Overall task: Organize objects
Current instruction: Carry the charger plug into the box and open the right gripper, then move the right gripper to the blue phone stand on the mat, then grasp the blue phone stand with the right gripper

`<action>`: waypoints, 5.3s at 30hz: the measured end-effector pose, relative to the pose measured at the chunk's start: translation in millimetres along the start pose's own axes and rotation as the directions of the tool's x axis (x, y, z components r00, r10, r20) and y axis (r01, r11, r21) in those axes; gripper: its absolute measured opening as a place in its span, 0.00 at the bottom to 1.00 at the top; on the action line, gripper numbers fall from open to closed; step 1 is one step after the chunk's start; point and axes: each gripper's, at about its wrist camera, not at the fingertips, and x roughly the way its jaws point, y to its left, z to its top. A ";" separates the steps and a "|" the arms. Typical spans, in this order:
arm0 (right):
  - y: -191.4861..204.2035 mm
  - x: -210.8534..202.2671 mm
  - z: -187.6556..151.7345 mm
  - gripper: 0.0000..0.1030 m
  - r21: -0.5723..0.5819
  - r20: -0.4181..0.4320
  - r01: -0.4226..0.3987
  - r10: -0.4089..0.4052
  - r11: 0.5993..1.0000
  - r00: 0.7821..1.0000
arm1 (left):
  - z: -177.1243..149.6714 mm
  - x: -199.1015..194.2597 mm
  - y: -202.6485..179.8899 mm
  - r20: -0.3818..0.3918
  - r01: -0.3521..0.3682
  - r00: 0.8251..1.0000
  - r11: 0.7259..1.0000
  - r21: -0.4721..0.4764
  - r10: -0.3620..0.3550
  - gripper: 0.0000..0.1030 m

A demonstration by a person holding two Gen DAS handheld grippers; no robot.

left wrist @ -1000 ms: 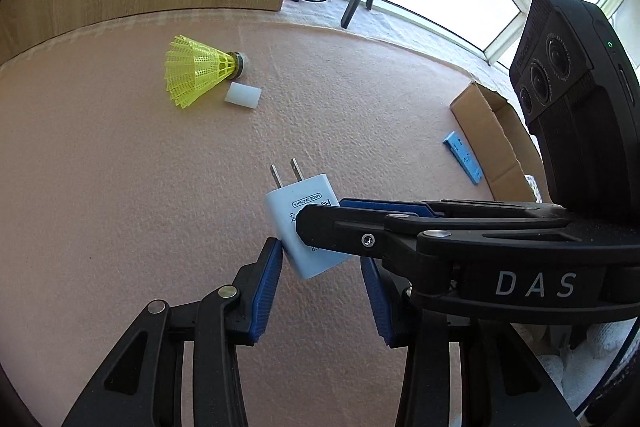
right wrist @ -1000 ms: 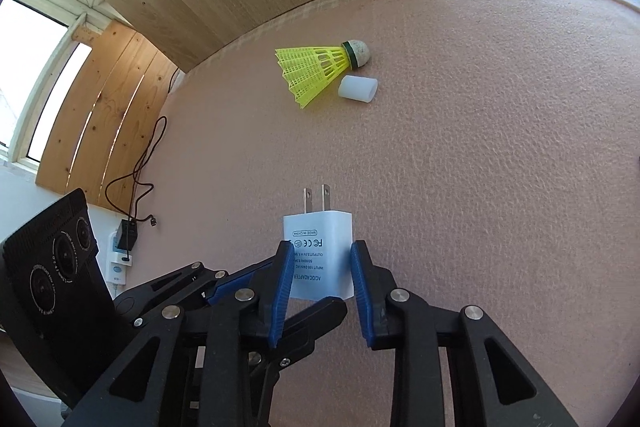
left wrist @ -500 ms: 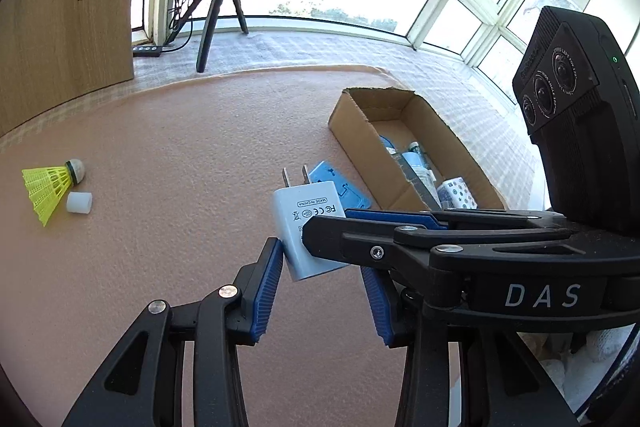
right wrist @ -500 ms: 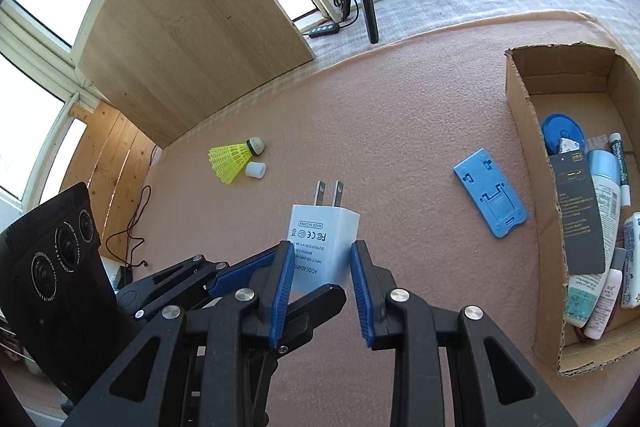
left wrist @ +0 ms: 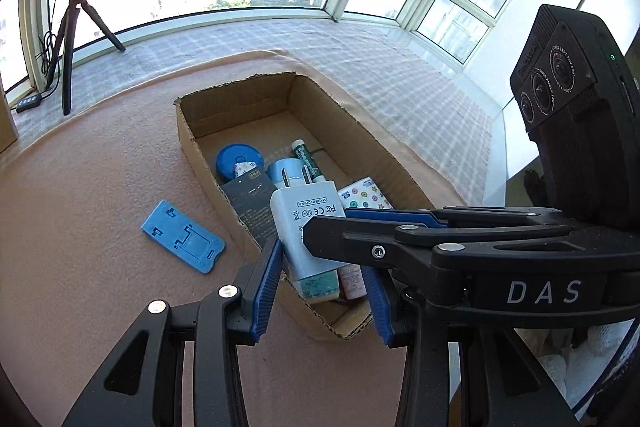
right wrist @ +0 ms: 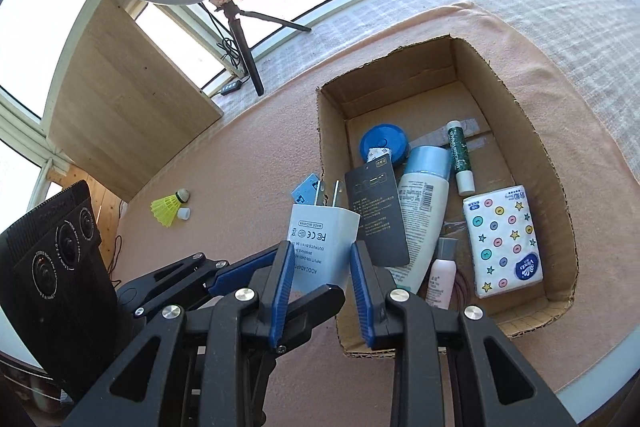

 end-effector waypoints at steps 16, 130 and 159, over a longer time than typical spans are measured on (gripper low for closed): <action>-27.2 -25.3 0.4 0.65 0.005 0.092 0.101 -0.101 0.995 0.991 | 8.3 17.0 -24.6 -0.020 -0.019 1.000 0.999 0.040 0.020 0.73; 87.7 144.0 24.7 0.64 -0.224 -0.284 0.361 -0.414 0.906 0.865 | -170.2 -194.1 211.6 0.035 -0.212 0.970 0.910 -0.357 0.240 0.73; 126.6 69.5 -83.9 0.57 -0.384 -0.183 0.314 -0.405 0.868 0.896 | -126.9 -139.6 292.4 -0.051 -0.362 0.929 0.874 -0.325 0.366 0.73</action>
